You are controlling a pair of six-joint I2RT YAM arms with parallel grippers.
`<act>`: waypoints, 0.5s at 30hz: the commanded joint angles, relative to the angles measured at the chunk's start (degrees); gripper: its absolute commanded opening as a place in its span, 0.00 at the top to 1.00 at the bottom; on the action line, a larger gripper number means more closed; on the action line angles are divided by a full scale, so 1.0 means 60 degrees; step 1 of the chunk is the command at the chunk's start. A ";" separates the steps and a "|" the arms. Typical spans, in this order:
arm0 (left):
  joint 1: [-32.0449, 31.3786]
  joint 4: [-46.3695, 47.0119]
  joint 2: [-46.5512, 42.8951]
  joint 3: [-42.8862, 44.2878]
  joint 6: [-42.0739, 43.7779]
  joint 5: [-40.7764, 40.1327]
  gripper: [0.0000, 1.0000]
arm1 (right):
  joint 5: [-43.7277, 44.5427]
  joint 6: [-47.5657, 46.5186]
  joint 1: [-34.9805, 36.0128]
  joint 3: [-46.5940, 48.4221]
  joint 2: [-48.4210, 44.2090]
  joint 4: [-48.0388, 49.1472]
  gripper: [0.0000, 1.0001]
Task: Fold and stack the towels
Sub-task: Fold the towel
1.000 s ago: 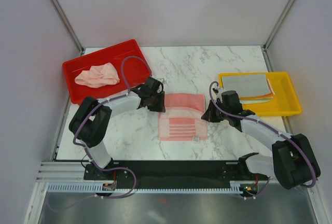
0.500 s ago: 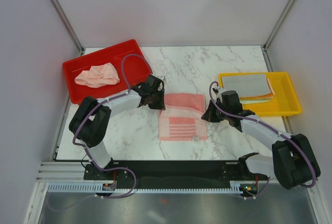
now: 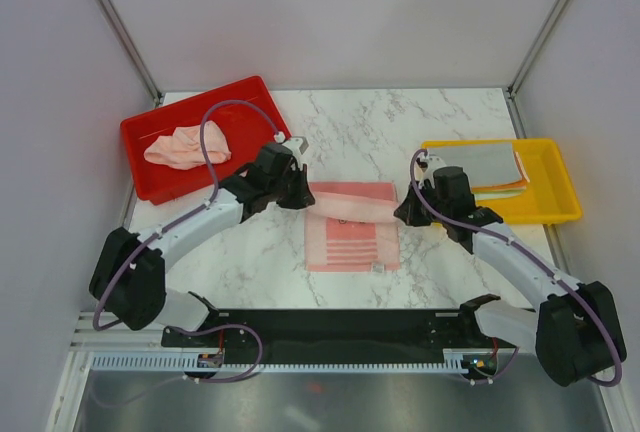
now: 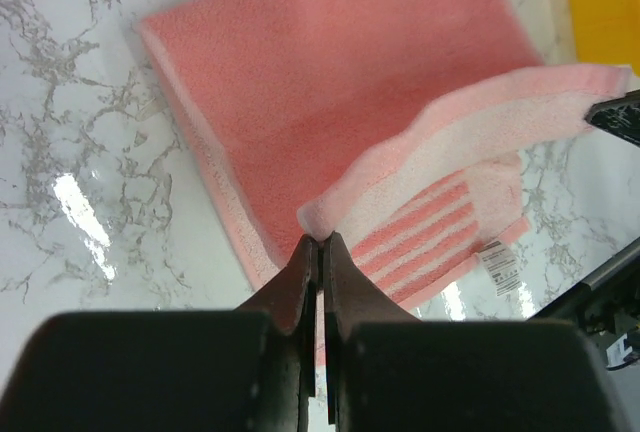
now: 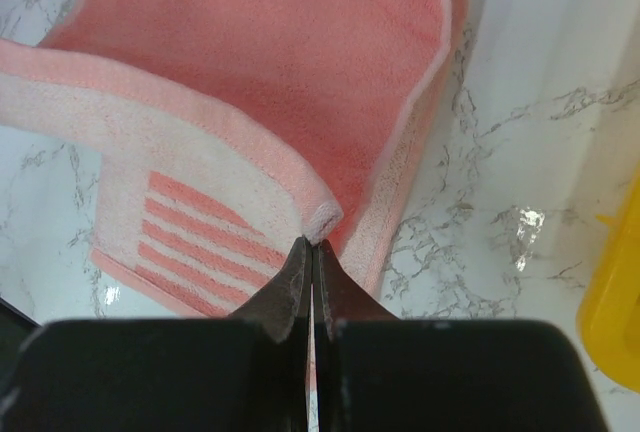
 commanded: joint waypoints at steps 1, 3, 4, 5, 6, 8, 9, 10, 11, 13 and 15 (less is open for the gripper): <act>-0.0065 0.0104 -0.0394 -0.0358 0.0177 0.0283 0.98 | 0.0176 -0.0094 0.0026 0.0070 -0.0241 -0.0238 1.00; -0.0109 0.0206 -0.0599 -0.0621 0.0104 0.0312 0.98 | 0.0060 -0.0036 0.0026 -0.0062 -0.0533 -0.0282 1.00; -0.0124 0.0235 -0.0672 -0.0739 0.0046 0.0327 0.98 | -0.0101 0.0066 0.0026 -0.0237 -0.0781 -0.0297 1.00; -0.0182 0.0322 -0.0745 -0.0885 0.0002 0.0385 0.98 | -0.0175 0.0140 0.0026 -0.0340 -0.0914 -0.0282 1.00; -0.0226 0.0381 -0.0847 -0.1119 -0.0057 0.0371 0.98 | -0.0219 0.0169 0.0011 -0.0443 -0.1017 -0.0268 1.00; -0.0270 0.0557 -0.0878 -0.1354 -0.0145 0.0327 0.98 | -0.0307 0.0242 0.0026 -0.0721 -0.1178 -0.0268 1.00; -0.0299 0.0616 -0.0863 -0.1573 -0.0232 0.0371 0.98 | -0.0322 0.0257 0.0026 -0.0794 -0.1193 -0.0268 1.00; -0.0314 0.0761 -0.0834 -0.1662 -0.0262 0.0415 0.98 | -0.0351 0.0272 0.0026 -0.0911 -0.1194 -0.0253 1.00; -0.0343 0.0777 -0.0805 -0.1735 -0.0306 0.0415 0.98 | -0.0409 0.0301 0.0026 -0.0970 -0.1179 -0.0238 1.00; -0.0431 0.0865 -0.0775 -0.1926 -0.0423 0.0429 0.98 | -0.0687 0.0550 0.0026 -0.1131 -0.1193 -0.0034 1.00; -0.0519 0.0953 -0.0775 -0.2058 -0.0438 0.0357 0.98 | -0.0848 0.0798 0.0055 -0.1234 -0.1237 0.0186 1.00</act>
